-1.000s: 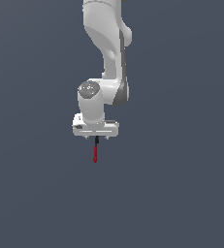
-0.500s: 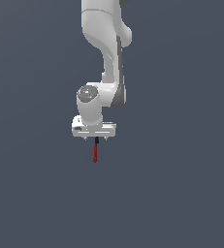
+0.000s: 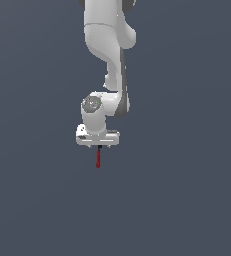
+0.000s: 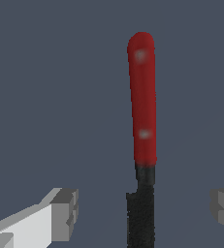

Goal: Pick up the object and move it to a goal position.

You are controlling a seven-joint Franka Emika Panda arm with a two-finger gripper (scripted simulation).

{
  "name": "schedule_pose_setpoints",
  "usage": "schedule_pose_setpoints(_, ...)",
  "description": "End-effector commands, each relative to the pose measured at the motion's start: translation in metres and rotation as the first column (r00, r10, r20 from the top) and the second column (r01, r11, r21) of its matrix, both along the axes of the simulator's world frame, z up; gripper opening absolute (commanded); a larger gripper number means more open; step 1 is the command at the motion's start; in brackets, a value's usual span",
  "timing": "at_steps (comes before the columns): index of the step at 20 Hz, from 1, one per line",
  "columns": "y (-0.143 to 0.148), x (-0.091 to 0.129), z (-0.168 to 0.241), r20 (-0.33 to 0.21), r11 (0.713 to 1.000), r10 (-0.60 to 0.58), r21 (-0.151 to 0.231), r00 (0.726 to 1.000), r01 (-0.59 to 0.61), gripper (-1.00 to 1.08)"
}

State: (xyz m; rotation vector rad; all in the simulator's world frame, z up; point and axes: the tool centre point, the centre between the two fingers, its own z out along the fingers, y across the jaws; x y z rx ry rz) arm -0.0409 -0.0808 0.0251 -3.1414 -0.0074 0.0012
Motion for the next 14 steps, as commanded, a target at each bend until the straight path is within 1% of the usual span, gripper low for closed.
schedule_pose_setpoints(1,-0.0001,-0.0001,-0.0103,0.001,1.0,0.001,0.0,1.0,-0.001,1.0)
schedule_pose_setpoints(6,-0.0001,0.0007,-0.0171,0.001,1.0,0.001,0.0,1.0,-0.001,1.0)
schedule_pose_setpoints(7,-0.0001,0.0007,-0.0171,0.001,1.0,0.001,0.0,1.0,-0.001,-1.0)
schedule_pose_setpoints(14,-0.0001,0.0007,-0.0171,0.001,1.0,0.001,0.0,1.0,-0.001,-1.0)
